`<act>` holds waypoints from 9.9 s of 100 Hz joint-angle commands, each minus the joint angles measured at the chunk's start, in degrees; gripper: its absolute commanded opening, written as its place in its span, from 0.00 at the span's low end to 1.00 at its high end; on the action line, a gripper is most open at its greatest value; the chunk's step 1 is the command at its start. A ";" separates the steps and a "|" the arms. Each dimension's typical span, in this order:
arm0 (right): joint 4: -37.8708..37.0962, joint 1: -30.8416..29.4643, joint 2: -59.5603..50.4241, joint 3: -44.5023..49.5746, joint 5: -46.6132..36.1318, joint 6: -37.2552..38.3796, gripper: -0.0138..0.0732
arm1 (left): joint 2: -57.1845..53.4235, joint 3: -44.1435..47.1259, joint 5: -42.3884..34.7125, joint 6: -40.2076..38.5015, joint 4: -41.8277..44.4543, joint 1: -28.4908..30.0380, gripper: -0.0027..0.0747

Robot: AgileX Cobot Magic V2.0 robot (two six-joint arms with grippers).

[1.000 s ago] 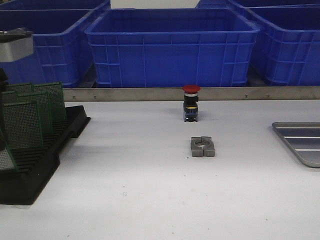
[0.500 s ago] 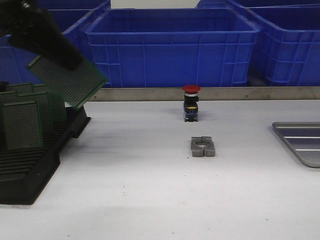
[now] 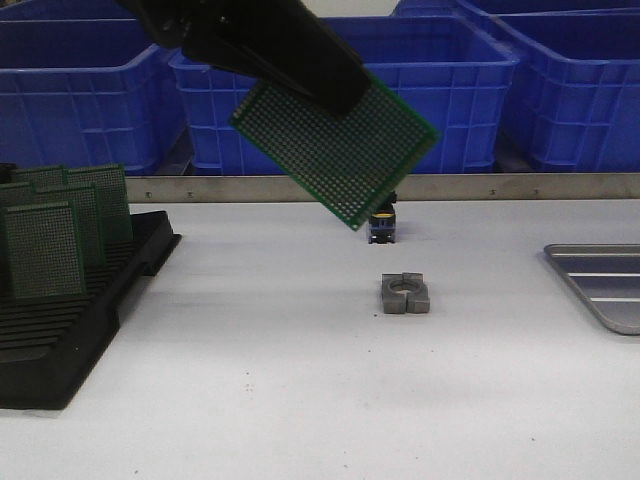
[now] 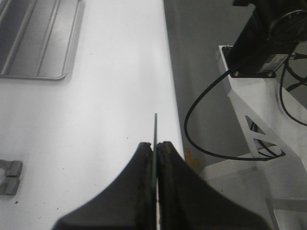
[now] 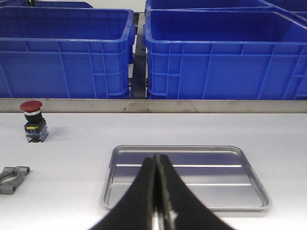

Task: Place circuit board on tray
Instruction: 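Carry the board toward the center and bring the right gripper to it, then grasp the board's lower edge with the right gripper, release left gripper, then lower the board onto the silver tray with the right gripper and release, then grasp a second green board in the rack with the left gripper, then lift the second board and pass it to the right gripper, then lower the second board onto the silver tray with the right gripper, then open the right gripper and withdraw both arms upward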

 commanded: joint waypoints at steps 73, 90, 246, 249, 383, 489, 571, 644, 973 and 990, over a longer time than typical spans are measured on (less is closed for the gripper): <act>16.05 -0.19 18.19 -26.92 32.86 0.04 0.13 | -1.99 -1.76 0.96 -0.68 -4.23 -2.09 0.01; 31.28 -0.19 27.17 -30.33 32.32 -12.94 0.52 | -1.99 -1.76 0.96 -0.68 -4.23 -2.09 0.01; 83.55 22.84 68.71 -38.38 38.59 -101.56 0.08 | -1.99 -1.76 0.71 -0.68 -4.23 -2.09 0.05; 83.55 22.84 68.71 -38.38 38.59 -101.56 0.08 | -1.99 -1.76 0.71 -0.68 -4.23 -2.09 0.10; 59.91 -5.53 75.98 -38.61 4.63 -50.67 0.08 | -1.99 -1.76 -10.47 -0.79 -4.76 -2.09 0.68; 54.23 -5.60 93.76 -51.88 13.19 -50.79 0.90 | -3.18 -2.03 -8.94 -0.79 0.92 7.58 0.68; 54.23 -5.60 93.95 -51.83 13.18 -50.79 0.90 | -0.87 -1.32 -13.21 -0.79 33.85 24.24 0.68; 54.23 -5.60 93.89 -51.77 13.58 -50.79 0.90 | 5.77 -3.92 -5.52 -0.79 31.56 24.24 0.01; 57.94 -14.66 99.65 -57.85 32.59 -57.73 0.43 | 5.80 -11.44 -1.68 -0.79 0.84 3.70 0.70; 57.04 -14.66 99.60 -57.85 32.11 -57.73 0.84 | 5.80 -11.56 -0.57 -1.00 0.84 3.70 0.70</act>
